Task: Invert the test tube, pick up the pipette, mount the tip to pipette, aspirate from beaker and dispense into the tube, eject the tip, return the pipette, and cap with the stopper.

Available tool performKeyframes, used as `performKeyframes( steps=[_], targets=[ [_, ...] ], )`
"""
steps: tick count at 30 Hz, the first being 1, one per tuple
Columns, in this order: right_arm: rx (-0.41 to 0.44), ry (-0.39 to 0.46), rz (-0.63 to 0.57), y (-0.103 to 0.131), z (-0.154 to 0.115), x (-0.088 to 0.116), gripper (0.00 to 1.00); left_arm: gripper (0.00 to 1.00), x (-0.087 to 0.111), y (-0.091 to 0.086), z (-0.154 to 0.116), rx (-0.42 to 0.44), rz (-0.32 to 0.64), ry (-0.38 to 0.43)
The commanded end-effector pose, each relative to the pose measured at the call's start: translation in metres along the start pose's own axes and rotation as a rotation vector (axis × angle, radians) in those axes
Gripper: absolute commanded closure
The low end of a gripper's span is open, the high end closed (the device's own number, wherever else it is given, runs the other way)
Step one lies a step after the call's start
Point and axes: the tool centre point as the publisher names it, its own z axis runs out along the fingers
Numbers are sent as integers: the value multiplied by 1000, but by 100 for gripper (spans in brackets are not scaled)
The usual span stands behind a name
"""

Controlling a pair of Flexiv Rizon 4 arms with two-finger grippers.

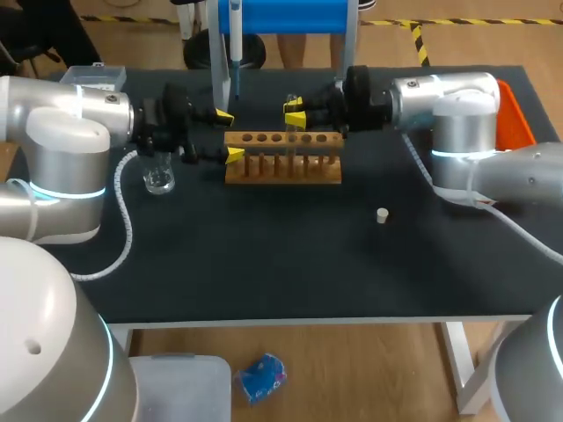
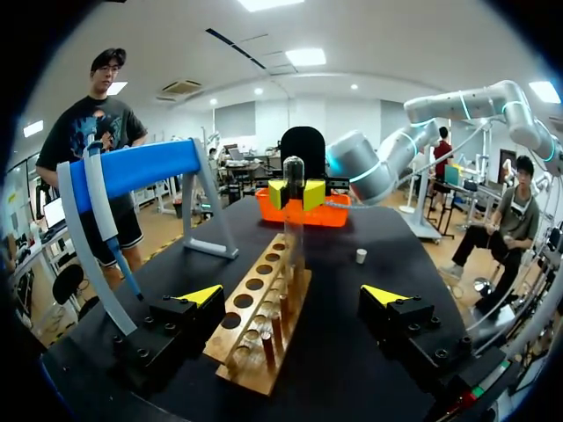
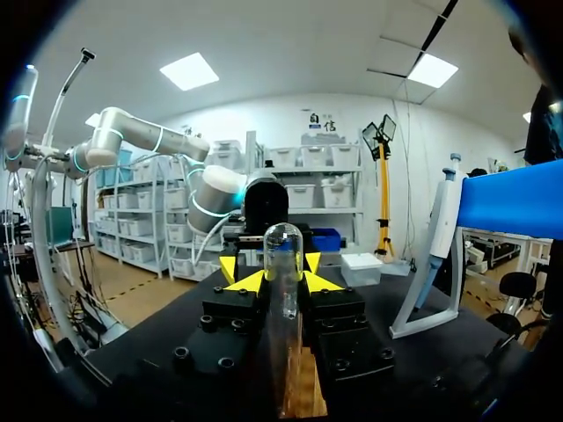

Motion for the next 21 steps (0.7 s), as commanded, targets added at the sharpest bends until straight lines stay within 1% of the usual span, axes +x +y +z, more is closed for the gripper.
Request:
performKeyframes(
  steps=[1,13,21],
  targets=[
    [3,1,-4,5,-1,1,100,0,0,1,1,1,1,-1],
    [15,10,-29,16,-3,2,100,0,0,1,1,1,1,-1],
    [13,14,-42,29,-3,5,100,0,0,1,1,1,1,-1]
  ],
)
